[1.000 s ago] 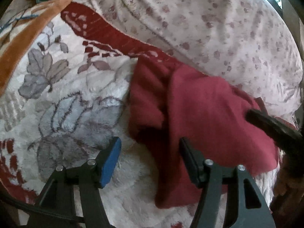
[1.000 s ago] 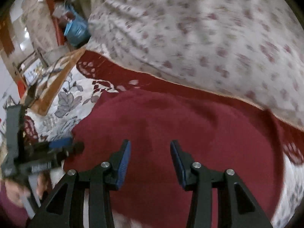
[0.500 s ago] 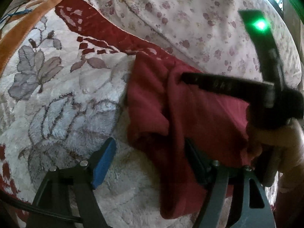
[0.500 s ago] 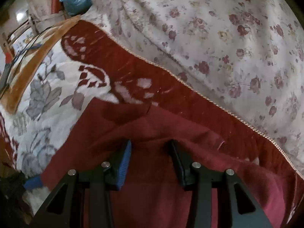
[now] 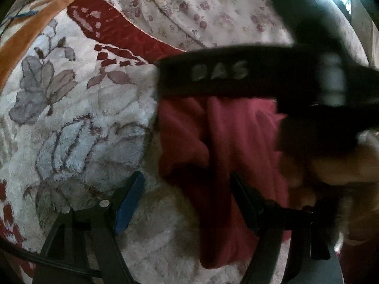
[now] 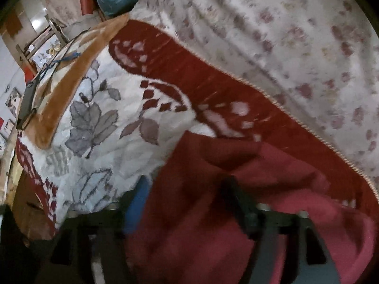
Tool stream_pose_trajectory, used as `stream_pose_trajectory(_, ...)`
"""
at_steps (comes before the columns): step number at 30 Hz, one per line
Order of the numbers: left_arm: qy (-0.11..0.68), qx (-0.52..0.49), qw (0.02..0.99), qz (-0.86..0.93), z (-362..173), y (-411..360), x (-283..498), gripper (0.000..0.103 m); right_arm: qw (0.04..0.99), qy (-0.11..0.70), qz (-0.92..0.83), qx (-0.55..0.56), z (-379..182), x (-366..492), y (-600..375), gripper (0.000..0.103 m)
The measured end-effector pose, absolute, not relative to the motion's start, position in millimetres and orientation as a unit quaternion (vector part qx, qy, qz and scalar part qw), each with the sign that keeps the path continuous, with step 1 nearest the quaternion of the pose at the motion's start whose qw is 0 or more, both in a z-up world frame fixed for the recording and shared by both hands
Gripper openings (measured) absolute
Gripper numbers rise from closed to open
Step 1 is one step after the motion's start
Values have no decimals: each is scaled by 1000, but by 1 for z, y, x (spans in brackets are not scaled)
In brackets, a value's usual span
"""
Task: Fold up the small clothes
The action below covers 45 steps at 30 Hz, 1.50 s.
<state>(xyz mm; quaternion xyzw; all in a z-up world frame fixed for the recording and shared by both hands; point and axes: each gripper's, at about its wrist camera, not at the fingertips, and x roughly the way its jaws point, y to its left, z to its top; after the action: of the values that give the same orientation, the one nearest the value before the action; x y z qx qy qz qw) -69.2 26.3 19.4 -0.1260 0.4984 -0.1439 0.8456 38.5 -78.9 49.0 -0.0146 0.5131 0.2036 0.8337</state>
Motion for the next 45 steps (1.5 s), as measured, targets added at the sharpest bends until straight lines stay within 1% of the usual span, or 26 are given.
stream_pose_trajectory(2, 497, -146, 842, -148, 22, 32, -70, 75, 826, 523, 209, -23, 38, 42, -71, 94)
stream_pose_trajectory(5, 495, -170, 838, -154, 24, 39, -72, 75, 825, 521, 211, -55, 34, 42, -66, 93)
stream_pose_trajectory(7, 494, -176, 837, -156, 24, 40, -73, 75, 830, 516, 206, -58, 34, 41, -71, 83)
stream_pose_trajectory(8, 494, -179, 836, -157, 25, 40, -73, 77, 833, 513, 197, -62, 35, 41, -75, 66)
stream_pose_trajectory(9, 492, -185, 836, -159, 26, 40, -73, 83, 836, 511, 191, -64, 37, 40, -80, 53)
stream_pose_trajectory(10, 487, -196, 836, -164, 27, 41, -73, 86, 837, 509, 194, -53, 41, 39, -88, 47)
stream_pose_trajectory(11, 480, -204, 837, -167, 29, 41, -74, 92, 838, 507, 199, -36, 44, 38, -97, 36)
stream_pose_trajectory(12, 475, -207, 839, -168, 30, 42, -74, 94, 839, 504, 204, -13, 49, 36, -107, 28)
stream_pose_trajectory(15, 458, -200, 850, -164, 33, 36, -73, 96, 844, 490, 216, 35, 58, 28, -129, 15)
stream_pose_trajectory(17, 463, -196, 848, -168, 30, 29, -66, 96, 843, 487, 222, 56, 60, 24, -139, 12)
stream_pose_trajectory(20, 478, -177, 844, -163, 22, 16, -55, 95, 841, 488, 222, 66, 61, 21, -145, 11)
stream_pose_trajectory(22, 467, -162, 853, -165, 22, 10, -54, 95, 841, 490, 222, 65, 61, 21, -143, 11)
stream_pose_trajectory(23, 463, -160, 854, -173, 23, 8, -54, 89, 840, 491, 222, 62, 61, 21, -142, 11)
stream_pose_trajectory(24, 462, -161, 853, -180, 23, 8, -54, 74, 840, 492, 222, 60, 62, 21, -141, 11)
stream_pose_trajectory(25, 464, -162, 851, -187, 23, 7, -53, 66, 838, 494, 224, 58, 63, 20, -141, 11)
stream_pose_trajectory(26, 467, -164, 848, -188, 22, 8, -52, 56, 836, 496, 227, 58, 64, 20, -141, 11)
stream_pose_trajectory(28, 469, -188, 840, -198, 20, 13, -49, 47, 830, 505, 231, 58, 65, 21, -141, 12)
stream_pose_trajectory(29, 471, -204, 833, -206, 19, 16, -48, 40, 825, 511, 232, 64, 66, 22, -142, 13)
stream_pose_trajectory(31, 465, -227, 827, -218, 22, 20, -48, 33, 816, 523, 234, 81, 69, 25, -144, 34)
stream_pose_trajectory(32, 454, -226, 832, -225, 27, 20, -50, 30, 812, 528, 234, 88, 72, 26, -146, 58)
stream_pose_trajectory(33, 441, -221, 838, -232, 32, 18, -53, 27, 809, 531, 236, 94, 74, 26, -146, 74)
stream_pose_trajectory(36, 410, -199, 853, -255, 46, 10, -62, 26, 799, 538, 245, 109, 82, 28, -146, 84)
stream_pose_trajectory(37, 402, -188, 857, -261, 50, 6, -65, 26, 794, 544, 246, 111, 84, 29, -145, 86)
stream_pose_trajectory(39, 395, -170, 863, -265, 54, 0, -69, 26, 787, 556, 245, 106, 86, 32, -140, 93)
stream_pose_trajectory(42, 394, -159, 865, -267, 55, -5, -71, 26, 772, 584, 236, 83, 80, 41, -125, 96)
stream_pose_trajectory(45, 398, -159, 863, -268, 54, -4, -72, 26, 759, 612, 218, 44, 65, 48, -107, 96)
